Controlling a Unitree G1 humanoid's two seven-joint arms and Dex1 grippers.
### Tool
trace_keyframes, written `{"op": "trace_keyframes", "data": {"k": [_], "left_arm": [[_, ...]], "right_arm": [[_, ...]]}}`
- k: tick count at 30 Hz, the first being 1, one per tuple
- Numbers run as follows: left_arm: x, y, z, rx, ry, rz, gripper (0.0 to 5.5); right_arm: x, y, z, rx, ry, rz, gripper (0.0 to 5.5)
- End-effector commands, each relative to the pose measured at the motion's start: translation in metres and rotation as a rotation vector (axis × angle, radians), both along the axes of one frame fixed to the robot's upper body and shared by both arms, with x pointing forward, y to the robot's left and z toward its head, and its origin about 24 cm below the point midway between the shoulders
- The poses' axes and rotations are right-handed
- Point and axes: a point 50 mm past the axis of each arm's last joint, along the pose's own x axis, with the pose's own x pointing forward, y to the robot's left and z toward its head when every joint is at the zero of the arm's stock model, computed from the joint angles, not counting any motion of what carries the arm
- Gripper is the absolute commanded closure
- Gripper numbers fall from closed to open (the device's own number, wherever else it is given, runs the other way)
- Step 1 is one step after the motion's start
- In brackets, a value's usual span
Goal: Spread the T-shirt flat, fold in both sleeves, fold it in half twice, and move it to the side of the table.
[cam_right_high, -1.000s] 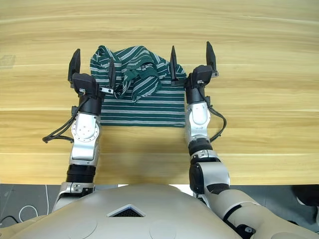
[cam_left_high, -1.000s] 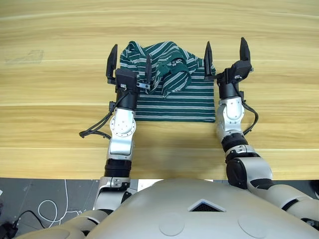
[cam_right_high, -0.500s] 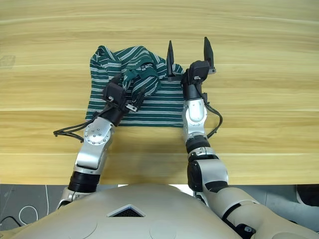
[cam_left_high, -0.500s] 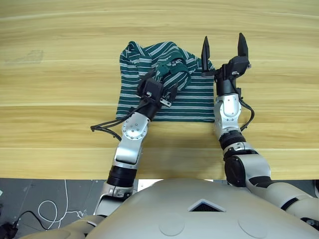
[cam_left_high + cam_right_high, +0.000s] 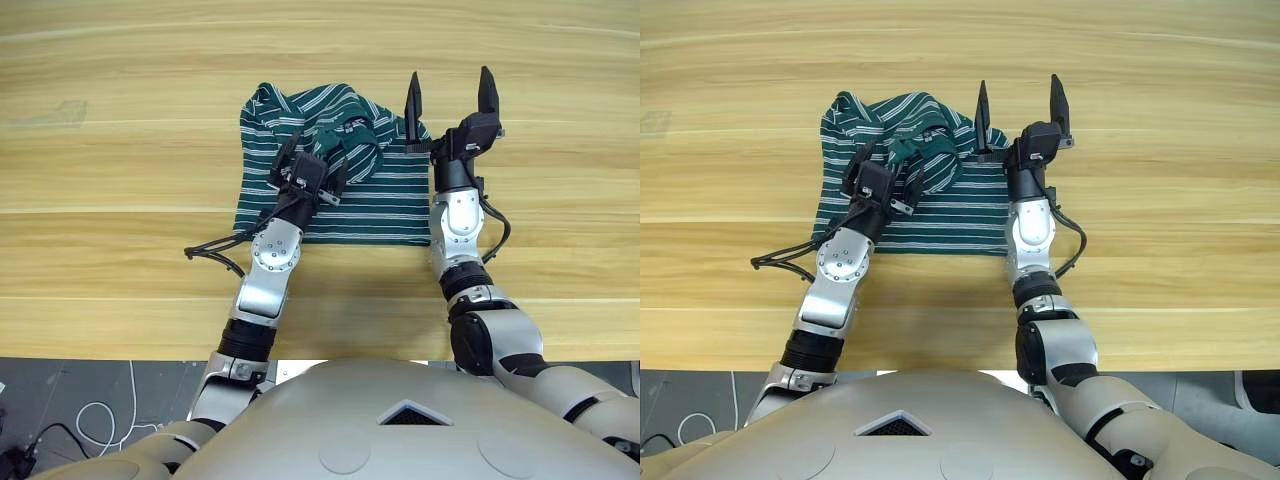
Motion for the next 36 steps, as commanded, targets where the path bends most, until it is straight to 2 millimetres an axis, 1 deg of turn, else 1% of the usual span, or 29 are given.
{"op": "trace_keyframes", "data": {"k": [1,2,9,12,13,20,26,28,32,36], "left_arm": [[0.005,0.001,-0.002,0.009,0.001,0.006,1.16],[0.005,0.001,-0.003,0.005,0.004,0.01,1.16],[0.009,0.002,-0.005,-0.001,0.004,0.016,2.15],[0.009,0.003,-0.006,0.0,0.005,0.02,2.71],[0.01,0.003,-0.007,0.0,0.005,0.021,2.8],[0.009,0.003,-0.007,-0.002,-0.002,0.022,4.22],[0.009,0.005,-0.007,0.002,-0.004,0.024,5.1],[0.009,0.004,-0.004,0.003,-0.017,0.02,5.45],[0.007,0.003,0.006,-0.002,-0.055,0.006,5.48],[0.007,0.011,0.024,0.017,-0.128,0.004,5.48]], "right_arm": [[0.003,0.001,0.003,-0.004,-0.012,0.0,0.12],[0.003,0.001,0.003,-0.004,-0.01,0.001,0.12],[0.003,0.001,0.003,-0.006,-0.007,0.001,0.1],[0.004,0.001,0.003,-0.008,-0.007,0.001,0.1],[0.004,0.0,0.002,-0.008,-0.007,0.001,0.1],[0.003,0.001,0.002,-0.011,-0.01,0.004,0.1],[0.004,0.003,0.002,-0.012,-0.008,0.009,0.1],[0.004,0.003,0.002,-0.013,-0.007,0.01,0.1],[0.005,0.004,0.002,-0.013,-0.004,0.011,0.1],[0.005,0.006,-0.002,-0.003,0.034,0.052,0.1]]}}
